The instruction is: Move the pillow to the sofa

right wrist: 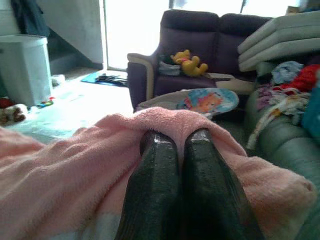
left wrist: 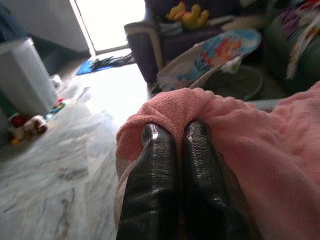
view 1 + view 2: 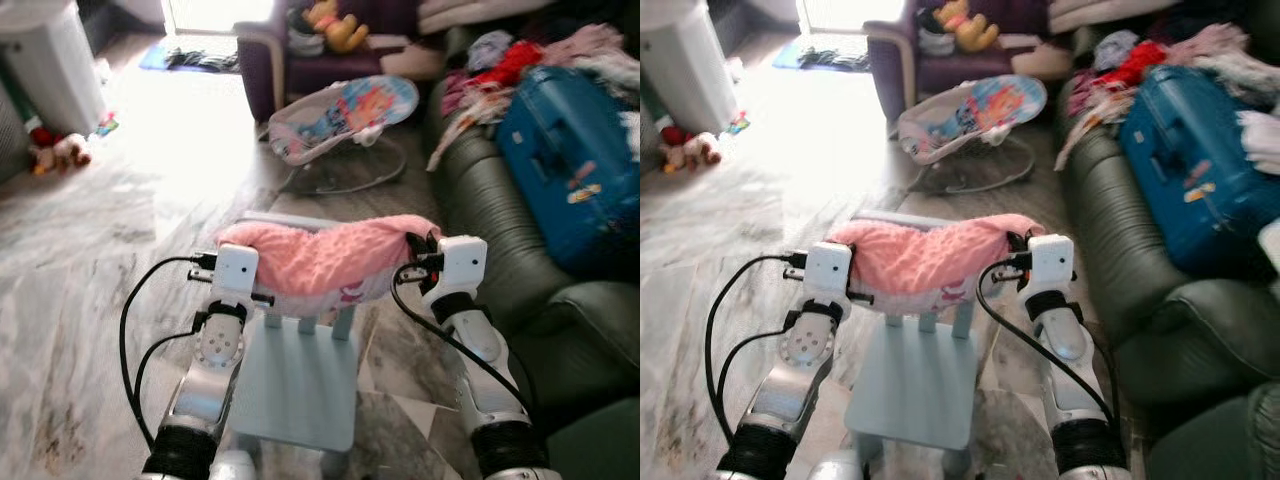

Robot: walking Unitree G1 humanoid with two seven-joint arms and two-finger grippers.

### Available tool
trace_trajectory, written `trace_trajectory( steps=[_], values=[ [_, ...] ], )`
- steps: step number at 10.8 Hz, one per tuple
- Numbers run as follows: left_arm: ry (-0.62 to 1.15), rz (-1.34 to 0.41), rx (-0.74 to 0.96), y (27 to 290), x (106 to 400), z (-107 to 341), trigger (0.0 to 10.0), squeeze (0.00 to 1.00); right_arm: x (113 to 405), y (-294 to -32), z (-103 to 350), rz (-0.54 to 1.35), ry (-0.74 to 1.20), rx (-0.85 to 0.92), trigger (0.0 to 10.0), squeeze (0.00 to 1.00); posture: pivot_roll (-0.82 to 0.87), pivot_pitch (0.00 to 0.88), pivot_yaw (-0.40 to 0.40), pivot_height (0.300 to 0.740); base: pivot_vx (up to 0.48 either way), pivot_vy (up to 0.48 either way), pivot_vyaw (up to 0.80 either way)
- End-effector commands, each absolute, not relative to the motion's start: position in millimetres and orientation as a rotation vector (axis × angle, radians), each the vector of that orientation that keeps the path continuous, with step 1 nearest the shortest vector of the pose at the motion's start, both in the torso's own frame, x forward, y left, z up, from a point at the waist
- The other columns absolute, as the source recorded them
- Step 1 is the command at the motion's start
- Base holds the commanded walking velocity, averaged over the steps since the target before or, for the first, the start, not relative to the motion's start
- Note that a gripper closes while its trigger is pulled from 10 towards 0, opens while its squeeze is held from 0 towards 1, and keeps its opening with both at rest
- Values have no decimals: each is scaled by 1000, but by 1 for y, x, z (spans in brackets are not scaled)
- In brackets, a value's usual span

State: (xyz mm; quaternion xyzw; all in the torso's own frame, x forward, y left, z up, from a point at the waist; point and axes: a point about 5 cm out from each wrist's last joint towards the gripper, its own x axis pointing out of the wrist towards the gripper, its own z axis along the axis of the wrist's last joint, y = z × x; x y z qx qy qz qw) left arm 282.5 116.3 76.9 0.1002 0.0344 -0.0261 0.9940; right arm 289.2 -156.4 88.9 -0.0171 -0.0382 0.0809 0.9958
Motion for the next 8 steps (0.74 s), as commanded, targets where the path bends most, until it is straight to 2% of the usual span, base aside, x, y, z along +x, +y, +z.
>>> trace_trajectory(
  steps=[1, 3, 8],
  values=[
    [59, -60, 182, 117, 281, 80, 10000, 0, 289, -160, 90, 147, -73, -30, 10000, 0, 18, 0, -35, 740, 0, 0, 0],
    [66, -60, 172, 117, 279, 81, 10000, 0, 287, -162, 88, 132, -62, -22, 10000, 0, 18, 0, -31, 740, 0, 0, 0],
    [79, -69, 164, 114, 277, 81, 10000, 0, 283, -166, 83, 105, -35, -21, 10000, 0, 17, 0, -31, 740, -283, 0, 0]
  ],
)
